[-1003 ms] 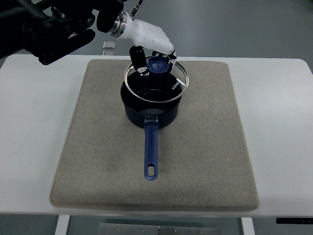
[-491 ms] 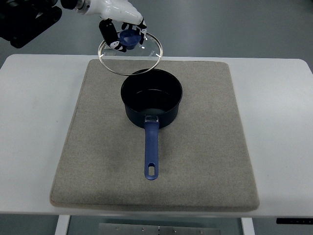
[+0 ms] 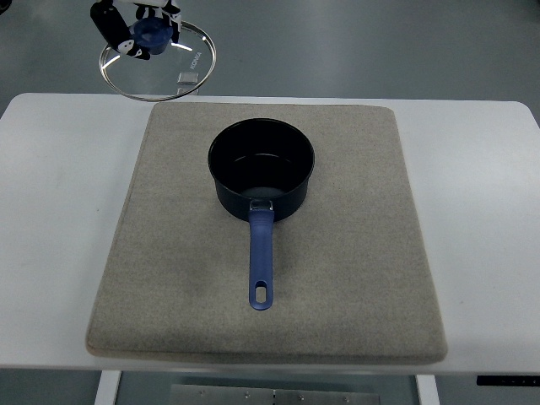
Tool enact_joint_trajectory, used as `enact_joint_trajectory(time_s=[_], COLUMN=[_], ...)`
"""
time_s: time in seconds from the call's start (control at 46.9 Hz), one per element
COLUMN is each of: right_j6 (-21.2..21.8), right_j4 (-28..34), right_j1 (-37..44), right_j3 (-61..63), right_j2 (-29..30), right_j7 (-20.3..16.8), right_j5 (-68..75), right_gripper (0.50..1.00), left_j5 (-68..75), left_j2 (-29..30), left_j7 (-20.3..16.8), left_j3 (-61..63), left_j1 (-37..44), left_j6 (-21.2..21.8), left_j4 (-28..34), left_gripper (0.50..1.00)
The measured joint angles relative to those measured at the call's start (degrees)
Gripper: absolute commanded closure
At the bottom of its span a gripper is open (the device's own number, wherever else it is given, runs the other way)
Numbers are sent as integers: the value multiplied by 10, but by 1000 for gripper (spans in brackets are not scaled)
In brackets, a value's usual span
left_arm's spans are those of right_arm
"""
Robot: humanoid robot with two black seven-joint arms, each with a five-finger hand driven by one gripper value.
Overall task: Open pot lid and place left with left hand
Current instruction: 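Carry the lid beside the saucepan and lower it onto the pad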
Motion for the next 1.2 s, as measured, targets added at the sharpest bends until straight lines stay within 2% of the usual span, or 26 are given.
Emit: enact_joint_trajectory(time_s=[0.598,1.195], right_j6=[0,0], right_j4=[0,0], right_j1=[0,0], right_j3=[0,0], right_j2=[0,0], right_j7=[0,0], right_j5=[0,0], right_gripper=[583,583], left_j5=[1,21], left_j2=[95,86], left_j7=[0,0], left_j3=[32,31], left_j1=[34,79], left_j6=[1,9], left_j4=[-98,-113], left_gripper=[1000,1000])
